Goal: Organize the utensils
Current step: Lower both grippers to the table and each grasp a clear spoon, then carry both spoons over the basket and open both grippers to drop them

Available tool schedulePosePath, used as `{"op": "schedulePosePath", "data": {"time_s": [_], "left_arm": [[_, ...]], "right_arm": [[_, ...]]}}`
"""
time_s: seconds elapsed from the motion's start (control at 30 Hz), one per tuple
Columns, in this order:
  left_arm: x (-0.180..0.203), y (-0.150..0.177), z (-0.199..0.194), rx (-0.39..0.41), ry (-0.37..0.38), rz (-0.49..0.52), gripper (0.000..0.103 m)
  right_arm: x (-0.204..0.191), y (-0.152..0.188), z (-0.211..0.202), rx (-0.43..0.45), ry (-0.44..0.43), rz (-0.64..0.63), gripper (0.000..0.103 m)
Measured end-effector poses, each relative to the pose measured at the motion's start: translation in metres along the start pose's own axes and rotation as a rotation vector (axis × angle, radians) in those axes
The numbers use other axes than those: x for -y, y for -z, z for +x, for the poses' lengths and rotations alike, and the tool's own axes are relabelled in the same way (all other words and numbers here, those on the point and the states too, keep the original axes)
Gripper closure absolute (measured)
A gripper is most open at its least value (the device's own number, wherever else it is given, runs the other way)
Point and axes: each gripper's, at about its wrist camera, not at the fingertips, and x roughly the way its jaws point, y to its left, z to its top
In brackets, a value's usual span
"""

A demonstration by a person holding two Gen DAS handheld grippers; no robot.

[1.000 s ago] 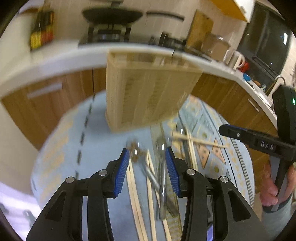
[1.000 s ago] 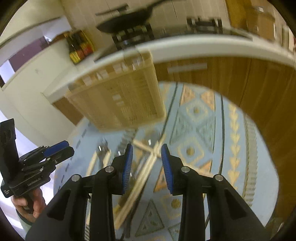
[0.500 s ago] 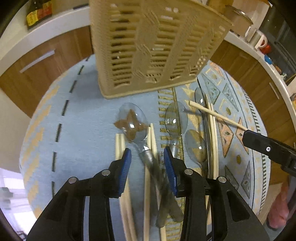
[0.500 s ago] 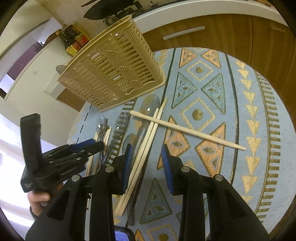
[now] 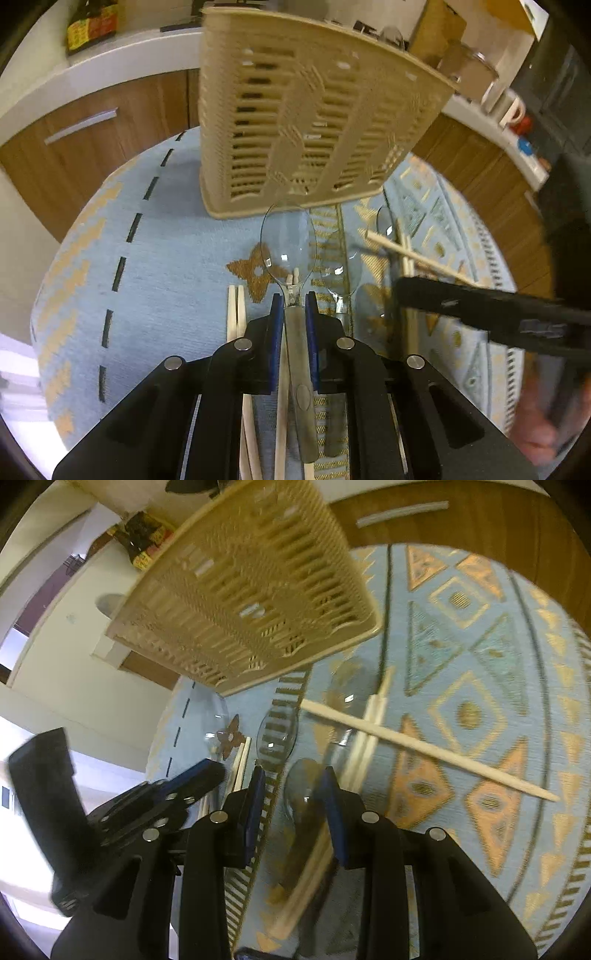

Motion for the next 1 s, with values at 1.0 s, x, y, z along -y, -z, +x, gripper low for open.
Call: {"op": "schedulePosePath", "data": {"time_s": [1.0], "left_arm": [[-0.028,0.005,-0.033,0.106,0.089,-0.01,0.093]], "right_arm": [[-0.064,-0.002,0.032,-0.048,0.361,-0.23,0.093]]}}
